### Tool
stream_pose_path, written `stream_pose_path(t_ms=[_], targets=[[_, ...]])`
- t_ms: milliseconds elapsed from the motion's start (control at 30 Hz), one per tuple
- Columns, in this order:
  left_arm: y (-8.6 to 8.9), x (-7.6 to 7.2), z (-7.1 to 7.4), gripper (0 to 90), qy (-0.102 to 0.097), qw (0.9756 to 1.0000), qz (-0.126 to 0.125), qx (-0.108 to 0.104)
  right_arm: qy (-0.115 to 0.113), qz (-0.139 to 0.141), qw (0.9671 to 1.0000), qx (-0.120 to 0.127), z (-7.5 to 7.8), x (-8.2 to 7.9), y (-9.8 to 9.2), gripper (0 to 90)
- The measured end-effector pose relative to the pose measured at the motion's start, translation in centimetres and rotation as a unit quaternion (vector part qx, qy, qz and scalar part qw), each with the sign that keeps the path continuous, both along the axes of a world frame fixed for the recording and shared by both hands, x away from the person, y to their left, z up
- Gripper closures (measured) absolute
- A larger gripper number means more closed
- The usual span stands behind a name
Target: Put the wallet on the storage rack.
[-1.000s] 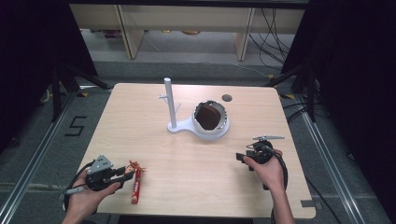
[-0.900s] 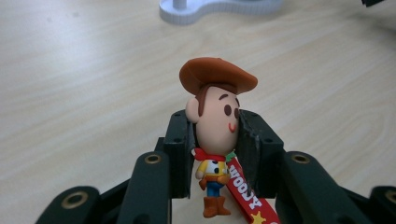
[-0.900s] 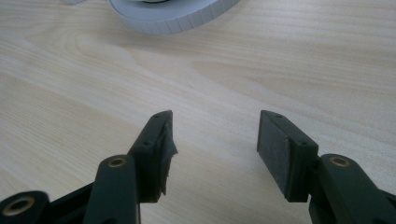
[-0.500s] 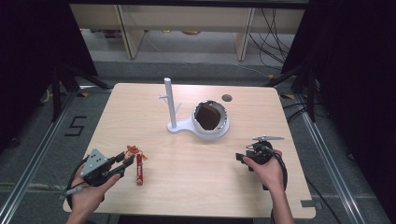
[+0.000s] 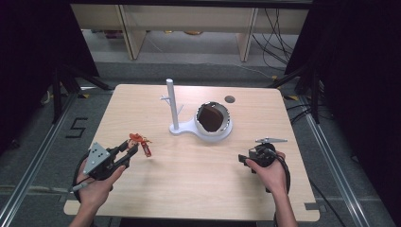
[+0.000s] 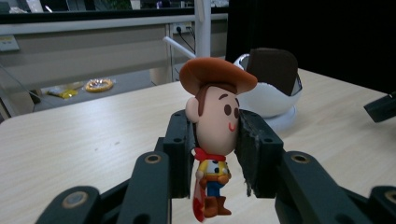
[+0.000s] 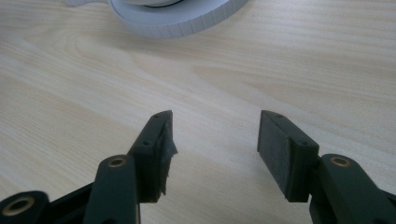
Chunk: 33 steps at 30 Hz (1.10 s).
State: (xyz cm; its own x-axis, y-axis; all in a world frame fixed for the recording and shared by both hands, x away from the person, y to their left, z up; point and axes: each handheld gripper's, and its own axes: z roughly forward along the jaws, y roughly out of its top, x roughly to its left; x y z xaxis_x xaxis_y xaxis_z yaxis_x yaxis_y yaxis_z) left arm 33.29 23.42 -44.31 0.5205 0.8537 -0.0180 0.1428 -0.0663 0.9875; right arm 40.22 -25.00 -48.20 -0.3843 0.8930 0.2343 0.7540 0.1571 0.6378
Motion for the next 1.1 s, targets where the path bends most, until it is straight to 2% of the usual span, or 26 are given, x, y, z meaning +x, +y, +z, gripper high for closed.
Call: stream_pose_path(t_ms=[67,100,133,200,367,400,467,500,567,633,767,867,1100], targets=[[-0.1,0.3,0.2,66.0,-0.007,1.0,0.002,0.002,-0.006,0.001,1.0,0.005,-0.2,0.0,0.0,46.5],[-0.3,0.5,0.2,66.1,-0.014,0.9999,-0.001,-0.002,0.0,-0.002,1.0,0.005,-0.1,0.0,0.0,46.5],[-0.4,0.6,0.3,66.0,-0.011,0.9999,-0.002,-0.006,0.008,-0.005,0.9999,0.008,-0.1,-0.1,0.1,46.4],[-0.5,0.7,0.7,66.1,-0.009,1.0,0.0,-0.004,0.009,-0.006,0.9999,0.006,-0.1,-0.1,0.1,46.4],[-0.8,1.5,1.6,66.1,-0.022,0.9997,-0.001,-0.008,0.007,-0.01,0.9999,0.005,-0.2,-0.1,0.1,46.3],[-0.9,1.8,1.7,66.1,-0.029,0.9995,-0.004,-0.014,0.007,-0.009,0.9999,0.006,-0.2,-0.1,0.1,46.2],[-1.0,2.0,2.0,66.1,-0.025,0.9996,-0.003,-0.011,0.009,-0.005,0.9999,0.007,-0.1,-0.1,0.1,46.2],[-1.1,2.1,2.2,66.1,-0.026,0.9996,-0.003,-0.011,-0.003,0.004,1.0,0.003,-0.3,0.0,0.0,46.1],[-1.2,2.5,2.4,66.1,-0.028,0.9995,-0.005,-0.014,0.003,0.009,1.0,0.004,-0.3,0.0,-0.1,46.1],[-1.3,2.8,2.7,66.1,-0.029,0.9995,-0.006,-0.012,0.002,0.001,1.0,0.002,-0.3,0.0,0.0,45.9],[-1.5,3.3,3.0,66.1,-0.032,0.9994,-0.008,-0.012,0.004,0.008,0.9999,0.006,-0.3,0.0,0.0,45.8],[-1.7,3.7,3.2,66.1,-0.032,0.9993,-0.009,-0.015,-0.002,0.004,1.0,0.004,-0.3,0.0,-0.1,45.8],[-1.9,4.6,3.7,66.1,-0.034,0.9992,-0.01,-0.018,0.001,0.0,1.0,0.003,-0.3,0.0,0.1,45.6]])
